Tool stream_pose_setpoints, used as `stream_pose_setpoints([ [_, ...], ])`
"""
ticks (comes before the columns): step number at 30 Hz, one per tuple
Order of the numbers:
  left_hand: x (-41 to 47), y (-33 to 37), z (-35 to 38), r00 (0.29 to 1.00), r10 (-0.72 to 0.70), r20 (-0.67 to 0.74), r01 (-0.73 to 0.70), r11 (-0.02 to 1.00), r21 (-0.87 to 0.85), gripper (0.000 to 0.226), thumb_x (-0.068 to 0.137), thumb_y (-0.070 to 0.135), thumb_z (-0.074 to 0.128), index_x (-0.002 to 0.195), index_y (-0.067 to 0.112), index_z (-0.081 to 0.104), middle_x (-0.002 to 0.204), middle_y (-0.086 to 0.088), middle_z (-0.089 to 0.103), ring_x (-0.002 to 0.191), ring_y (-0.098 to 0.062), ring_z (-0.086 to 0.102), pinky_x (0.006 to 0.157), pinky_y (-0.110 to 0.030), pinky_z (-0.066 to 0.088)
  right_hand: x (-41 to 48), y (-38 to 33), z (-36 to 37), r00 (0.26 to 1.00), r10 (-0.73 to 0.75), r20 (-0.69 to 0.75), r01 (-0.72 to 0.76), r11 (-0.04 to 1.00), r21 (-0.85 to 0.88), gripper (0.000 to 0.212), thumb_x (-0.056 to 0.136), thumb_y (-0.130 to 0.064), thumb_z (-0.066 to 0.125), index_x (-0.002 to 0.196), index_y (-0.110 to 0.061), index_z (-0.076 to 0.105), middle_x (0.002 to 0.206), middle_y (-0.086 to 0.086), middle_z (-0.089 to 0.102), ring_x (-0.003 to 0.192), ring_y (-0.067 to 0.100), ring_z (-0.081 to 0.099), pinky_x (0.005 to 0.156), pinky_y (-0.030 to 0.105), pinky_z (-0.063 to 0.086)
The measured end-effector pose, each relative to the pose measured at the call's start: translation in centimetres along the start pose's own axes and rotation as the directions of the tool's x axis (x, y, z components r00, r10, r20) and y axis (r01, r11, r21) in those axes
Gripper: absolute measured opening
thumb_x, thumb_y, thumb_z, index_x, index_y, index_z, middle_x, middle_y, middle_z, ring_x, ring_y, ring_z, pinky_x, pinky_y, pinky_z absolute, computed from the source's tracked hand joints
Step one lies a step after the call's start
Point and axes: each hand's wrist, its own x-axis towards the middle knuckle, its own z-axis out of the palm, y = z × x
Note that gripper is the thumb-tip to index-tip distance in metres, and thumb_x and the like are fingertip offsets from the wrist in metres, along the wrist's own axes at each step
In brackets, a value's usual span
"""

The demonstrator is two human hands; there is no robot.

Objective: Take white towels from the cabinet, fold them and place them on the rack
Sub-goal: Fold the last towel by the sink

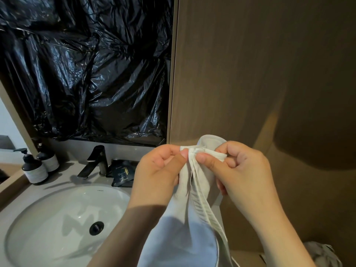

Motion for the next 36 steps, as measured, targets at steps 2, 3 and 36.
stream_pose_setpoints([
  [2, -0.2, 0.0, -0.1, 1.000, -0.010, 0.007, 0.010, 1.000, -0.015, 0.015, 0.092, 0.011, 0.060, 0.086, 0.002, 0.071, 0.054, 0.005, 0.063, 0.045, -0.003, 0.053, 0.048, -0.013, 0.042, -0.1, 0.0, 0.2, 1.000, 0.012, 0.005, -0.011, 1.000, -0.012, 0.044, 0.066, -0.064, 0.066, 0.063, -0.020, 0.062, 0.046, 0.002, 0.058, 0.041, 0.015, 0.054, 0.045, 0.030, 0.049],
  [3, -0.2, -0.1, -0.2, 1.000, -0.009, 0.008, 0.010, 1.000, -0.017, 0.016, 0.092, 0.011, 0.059, 0.088, 0.003, 0.072, 0.057, 0.003, 0.065, 0.047, -0.004, 0.056, 0.049, -0.013, 0.044, 0.0, 0.0, 0.3, 1.000, 0.014, 0.005, -0.014, 1.000, -0.013, 0.044, 0.065, -0.064, 0.066, 0.063, -0.021, 0.062, 0.047, 0.001, 0.058, 0.042, 0.014, 0.054, 0.045, 0.029, 0.049],
  [36, 0.9, 1.1, -2.5, 0.984, 0.177, -0.007, -0.173, 0.968, 0.183, 0.027, 0.082, -0.007, 0.067, 0.088, 0.018, 0.076, 0.080, -0.002, 0.077, 0.071, -0.012, 0.072, 0.065, -0.017, 0.055, 1.8, 3.2, -2.4, 0.943, -0.036, 0.330, 0.027, 0.999, 0.032, 0.015, 0.086, -0.047, 0.061, 0.087, -0.032, 0.066, 0.057, 0.003, 0.066, 0.049, 0.016, 0.063, 0.048, 0.021, 0.049],
])
